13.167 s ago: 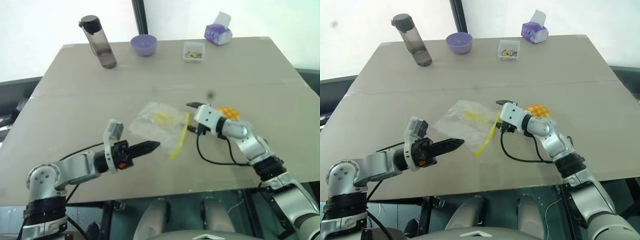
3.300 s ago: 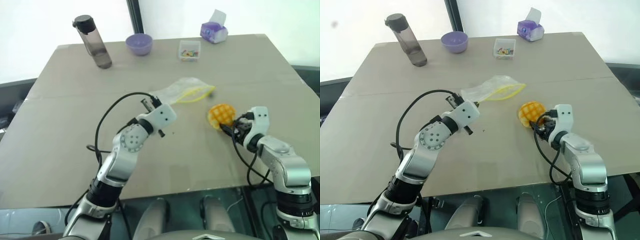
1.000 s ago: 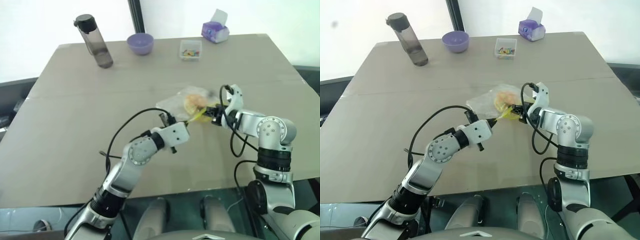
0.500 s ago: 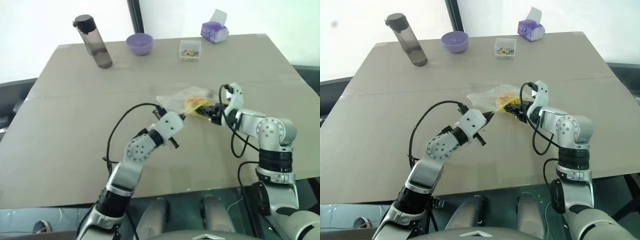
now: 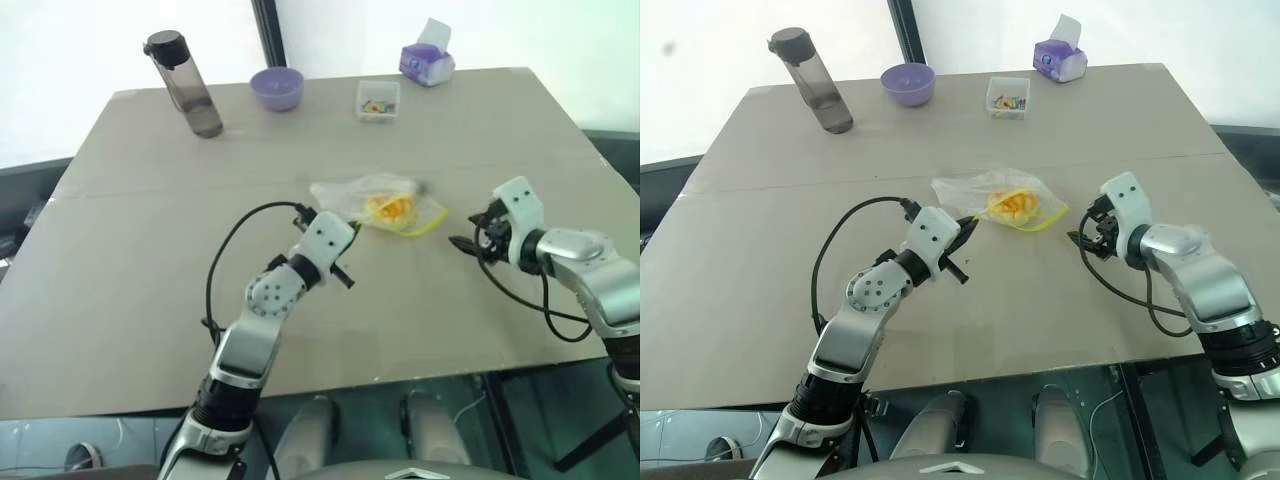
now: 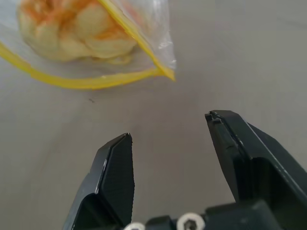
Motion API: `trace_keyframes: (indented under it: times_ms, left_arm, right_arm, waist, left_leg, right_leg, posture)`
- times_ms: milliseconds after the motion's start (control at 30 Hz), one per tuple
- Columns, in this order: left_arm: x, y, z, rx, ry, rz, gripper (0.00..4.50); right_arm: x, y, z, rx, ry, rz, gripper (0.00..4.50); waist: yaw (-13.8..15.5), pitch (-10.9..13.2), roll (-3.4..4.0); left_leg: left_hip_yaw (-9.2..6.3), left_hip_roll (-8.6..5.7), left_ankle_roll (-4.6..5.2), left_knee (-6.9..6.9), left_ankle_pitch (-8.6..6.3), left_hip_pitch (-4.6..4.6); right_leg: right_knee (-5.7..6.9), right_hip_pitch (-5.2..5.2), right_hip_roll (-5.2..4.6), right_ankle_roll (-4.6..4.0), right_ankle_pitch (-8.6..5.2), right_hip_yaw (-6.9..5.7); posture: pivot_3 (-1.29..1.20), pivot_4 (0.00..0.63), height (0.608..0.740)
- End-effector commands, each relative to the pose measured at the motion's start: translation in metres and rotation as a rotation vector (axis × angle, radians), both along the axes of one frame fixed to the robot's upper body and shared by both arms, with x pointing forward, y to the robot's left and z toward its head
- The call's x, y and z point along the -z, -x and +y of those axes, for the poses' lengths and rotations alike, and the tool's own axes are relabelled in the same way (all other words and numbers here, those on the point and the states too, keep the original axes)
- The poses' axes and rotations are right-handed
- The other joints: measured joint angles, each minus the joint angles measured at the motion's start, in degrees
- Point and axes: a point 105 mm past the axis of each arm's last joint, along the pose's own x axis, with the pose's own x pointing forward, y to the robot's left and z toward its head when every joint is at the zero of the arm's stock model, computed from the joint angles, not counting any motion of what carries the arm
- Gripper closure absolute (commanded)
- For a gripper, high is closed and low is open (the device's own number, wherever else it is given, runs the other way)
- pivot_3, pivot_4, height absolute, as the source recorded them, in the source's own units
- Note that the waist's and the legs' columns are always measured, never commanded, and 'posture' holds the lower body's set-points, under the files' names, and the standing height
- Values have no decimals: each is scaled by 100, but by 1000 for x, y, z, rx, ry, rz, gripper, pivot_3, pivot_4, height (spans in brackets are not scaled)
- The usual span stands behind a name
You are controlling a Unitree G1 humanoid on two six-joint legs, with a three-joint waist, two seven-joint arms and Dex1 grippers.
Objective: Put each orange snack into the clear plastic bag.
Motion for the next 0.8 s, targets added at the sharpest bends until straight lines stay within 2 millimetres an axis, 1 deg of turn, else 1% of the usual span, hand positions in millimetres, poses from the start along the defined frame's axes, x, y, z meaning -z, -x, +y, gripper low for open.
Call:
trace_keyframes:
  times_ms: [33, 200, 333, 400, 433, 500, 567, 600, 667, 800]
  left_arm:
    - [-9, -1, -2, 8, 6, -35, 4500]
    - [-8, 0, -2, 5, 3, -35, 4500]
    - [-8, -1, 0, -2, 0, -35, 4500]
    - [-7, -1, 1, -7, -2, -34, 4500]
    - [-7, -1, 1, -8, -1, -34, 4500]
    - [-7, 0, 1, -10, -1, -34, 4500]
    - [-7, 0, 1, -11, 0, -34, 4500]
    - [-7, -1, 1, -12, 0, -34, 4500]
    - [-6, -1, 3, -17, -5, -37, 4500]
    - [-8, -5, 10, -30, -25, -51, 4500]
  right_arm:
    - [-15, -10, 11, -94, 125, -174, 1703]
    - [-24, -30, 17, -92, 183, -310, 1703]
    - [-30, -35, 21, -126, 194, -349, 1703]
    - [-31, -33, 25, -163, 199, -359, 2207]
    - [-30, -31, 26, -182, 203, -359, 2545]
    - [-29, -29, 27, -197, 207, -359, 3510]
    - [-29, -29, 27, -198, 208, -362, 4209]
    - [-30, -28, 27, -202, 214, -367, 4437]
    - [-34, -28, 25, -203, 225, -380, 4437]
    - [-49, -31, 18, -174, 238, -419, 4437]
  waist:
    - [8, 1, -1]
    - [15, 2, -2]
    - [39, 2, -3]
    - [48, 2, -3]
    - [46, 2, -3]
    - [46, 2, -3]
    - [45, 2, -3]
    - [41, 2, -3]
    - [40, 2, -3]
    - [41, 2, -3]
  left_leg:
    - [0, 0, -4, 0, 2, -1]
    - [0, 0, -21, 1, 12, -1]
    - [-2, 0, -22, 0, 13, -4]
    - [-2, 0, -22, 0, 13, -5]
    - [-2, -1, -22, 0, 13, -7]
    - [-3, -1, -22, 0, 13, -6]
    - [-4, -1, -22, 0, 13, -6]
    - [-3, -1, -22, 0, 13, -6]
    - [-3, -1, -22, 0, 13, -6]
    - [-3, -1, -22, -1, 13, -6]
  right_leg:
    - [0, 0, -1, 0, 0, 1]
    - [-2, 0, -1, -1, 1, 2]
    - [-10, 1, 0, -1, 1, 0]
    - [-13, 2, -1, -1, 1, 0]
    - [-14, 1, -1, -1, 1, 0]
    - [-14, 1, -1, -1, 1, 0]
    - [-14, 1, -1, -1, 1, 0]
    - [-14, 1, -1, -1, 1, 0]
    - [-14, 1, -1, -1, 1, 0]
    - [-14, 1, -1, -1, 1, 0]
  posture:
    - [0, 150, 739]
    - [0, 150, 739]
    - [0, 150, 739]
    - [0, 150, 739]
    - [0, 150, 739]
    - [0, 150, 739]
    - [0, 150, 739]
    - [0, 150, 739]
    - [0, 150, 739]
    - [0, 150, 739]
